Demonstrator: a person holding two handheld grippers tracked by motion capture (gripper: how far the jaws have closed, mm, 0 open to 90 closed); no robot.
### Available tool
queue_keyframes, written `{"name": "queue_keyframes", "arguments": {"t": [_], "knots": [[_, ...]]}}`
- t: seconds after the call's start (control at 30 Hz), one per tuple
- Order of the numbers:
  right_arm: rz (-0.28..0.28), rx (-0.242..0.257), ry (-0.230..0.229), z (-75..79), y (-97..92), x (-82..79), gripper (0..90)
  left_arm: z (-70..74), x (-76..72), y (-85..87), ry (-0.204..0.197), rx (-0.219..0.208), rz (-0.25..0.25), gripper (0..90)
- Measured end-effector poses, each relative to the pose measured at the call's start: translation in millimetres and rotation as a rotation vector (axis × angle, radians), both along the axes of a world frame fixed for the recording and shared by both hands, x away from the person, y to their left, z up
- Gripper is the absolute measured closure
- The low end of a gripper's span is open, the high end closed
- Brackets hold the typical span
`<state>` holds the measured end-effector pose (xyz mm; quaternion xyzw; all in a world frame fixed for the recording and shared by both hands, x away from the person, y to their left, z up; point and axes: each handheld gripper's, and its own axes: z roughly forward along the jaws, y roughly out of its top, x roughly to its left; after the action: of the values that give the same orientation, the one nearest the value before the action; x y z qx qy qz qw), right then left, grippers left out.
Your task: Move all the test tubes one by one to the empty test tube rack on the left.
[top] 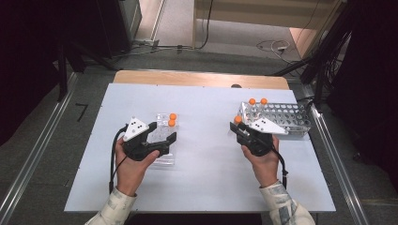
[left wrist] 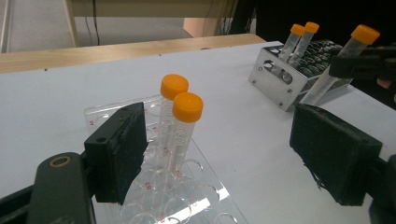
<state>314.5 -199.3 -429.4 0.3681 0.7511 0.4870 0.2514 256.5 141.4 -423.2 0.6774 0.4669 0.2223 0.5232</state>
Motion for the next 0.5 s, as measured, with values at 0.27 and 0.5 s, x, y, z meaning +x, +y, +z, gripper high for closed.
{"name": "queue_keyframes", "arguments": {"t": [0.27, 0.5], "knots": [[0.06, -0.027, 0.02, -7.5, 16.1, -8.5, 71.8, 1.1, -1.3, 0.2, -0.007, -0.003, -0.002, 19.2], [0.109, -0.042, 0.034, -11.6, 29.7, -17.5, 71.8, 1.8, -2.9, -2.6, -0.006, 0.001, -0.014, 19.1]]}}
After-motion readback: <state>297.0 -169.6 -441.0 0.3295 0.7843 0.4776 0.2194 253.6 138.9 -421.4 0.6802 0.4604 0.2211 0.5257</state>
